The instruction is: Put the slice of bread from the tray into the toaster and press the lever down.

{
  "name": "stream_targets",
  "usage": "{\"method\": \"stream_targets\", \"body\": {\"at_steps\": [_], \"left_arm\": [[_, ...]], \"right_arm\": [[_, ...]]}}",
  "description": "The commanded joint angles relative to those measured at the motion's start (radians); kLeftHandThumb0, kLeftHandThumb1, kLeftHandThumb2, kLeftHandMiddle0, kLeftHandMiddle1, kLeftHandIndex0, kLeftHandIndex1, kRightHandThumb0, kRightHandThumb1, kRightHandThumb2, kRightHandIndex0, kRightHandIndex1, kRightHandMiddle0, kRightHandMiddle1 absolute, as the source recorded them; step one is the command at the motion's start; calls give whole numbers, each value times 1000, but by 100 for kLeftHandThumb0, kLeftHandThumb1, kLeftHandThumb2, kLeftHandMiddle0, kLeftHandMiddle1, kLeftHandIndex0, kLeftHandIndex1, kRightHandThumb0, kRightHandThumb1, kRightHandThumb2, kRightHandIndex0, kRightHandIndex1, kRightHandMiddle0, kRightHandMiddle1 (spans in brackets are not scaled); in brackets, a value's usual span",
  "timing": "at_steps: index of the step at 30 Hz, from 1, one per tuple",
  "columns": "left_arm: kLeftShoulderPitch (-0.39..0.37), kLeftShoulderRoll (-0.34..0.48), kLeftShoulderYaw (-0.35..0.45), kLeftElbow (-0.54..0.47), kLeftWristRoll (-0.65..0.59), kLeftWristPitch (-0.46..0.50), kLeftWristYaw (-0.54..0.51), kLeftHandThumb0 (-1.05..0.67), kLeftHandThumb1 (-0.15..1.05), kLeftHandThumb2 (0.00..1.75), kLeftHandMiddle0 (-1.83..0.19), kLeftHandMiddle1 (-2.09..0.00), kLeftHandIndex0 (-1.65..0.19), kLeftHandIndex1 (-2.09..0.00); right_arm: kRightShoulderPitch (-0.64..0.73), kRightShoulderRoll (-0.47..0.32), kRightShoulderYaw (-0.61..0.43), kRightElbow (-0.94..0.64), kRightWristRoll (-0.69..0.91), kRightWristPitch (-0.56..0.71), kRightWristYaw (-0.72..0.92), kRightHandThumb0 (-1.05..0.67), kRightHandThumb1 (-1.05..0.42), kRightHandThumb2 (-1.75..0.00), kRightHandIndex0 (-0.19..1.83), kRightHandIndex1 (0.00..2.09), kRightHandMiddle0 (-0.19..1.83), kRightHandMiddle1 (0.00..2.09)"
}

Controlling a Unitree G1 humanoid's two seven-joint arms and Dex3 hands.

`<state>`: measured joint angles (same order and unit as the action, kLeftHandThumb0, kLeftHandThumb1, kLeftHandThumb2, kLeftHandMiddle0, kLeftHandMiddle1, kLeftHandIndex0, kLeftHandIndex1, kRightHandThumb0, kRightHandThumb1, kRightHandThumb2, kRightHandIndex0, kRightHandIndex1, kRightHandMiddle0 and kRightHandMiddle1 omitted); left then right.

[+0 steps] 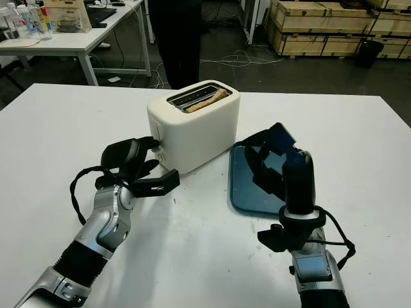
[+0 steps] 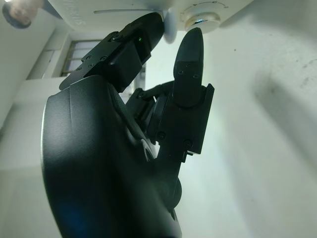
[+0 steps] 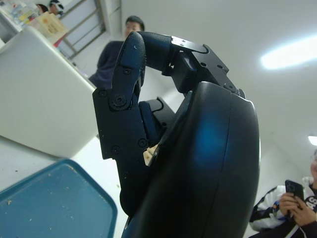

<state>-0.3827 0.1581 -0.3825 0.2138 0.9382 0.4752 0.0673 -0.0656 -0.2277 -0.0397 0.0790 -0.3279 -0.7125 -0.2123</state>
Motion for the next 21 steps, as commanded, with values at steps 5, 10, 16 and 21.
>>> {"method": "stream_targets", "body": {"at_steps": [5,10,16,21], "left_arm": [[100,-76,-168,105,-103,-70,-231,-21,92,23,-77,-124,-98,-42],[177,-7,-94,-108,-179,-223,-91,-20,92,37,-71,-94,-73,-28],[234,-7,5,-188,-312,-460,173,-19,73,76,-85,-173,-80,-19],[236,4,10,-183,-327,-505,254,-19,70,84,-82,-175,-81,-19]], "right_arm": [[-43,0,-3,47,27,-10,8,-29,-92,-48,85,175,54,161],[-53,4,2,61,12,-12,1,-30,-92,-48,85,175,50,173],[-74,4,10,109,12,-29,-2,-31,-92,-49,86,175,50,172],[-75,8,20,132,35,-31,15,-31,-92,-49,85,175,48,174]]}}
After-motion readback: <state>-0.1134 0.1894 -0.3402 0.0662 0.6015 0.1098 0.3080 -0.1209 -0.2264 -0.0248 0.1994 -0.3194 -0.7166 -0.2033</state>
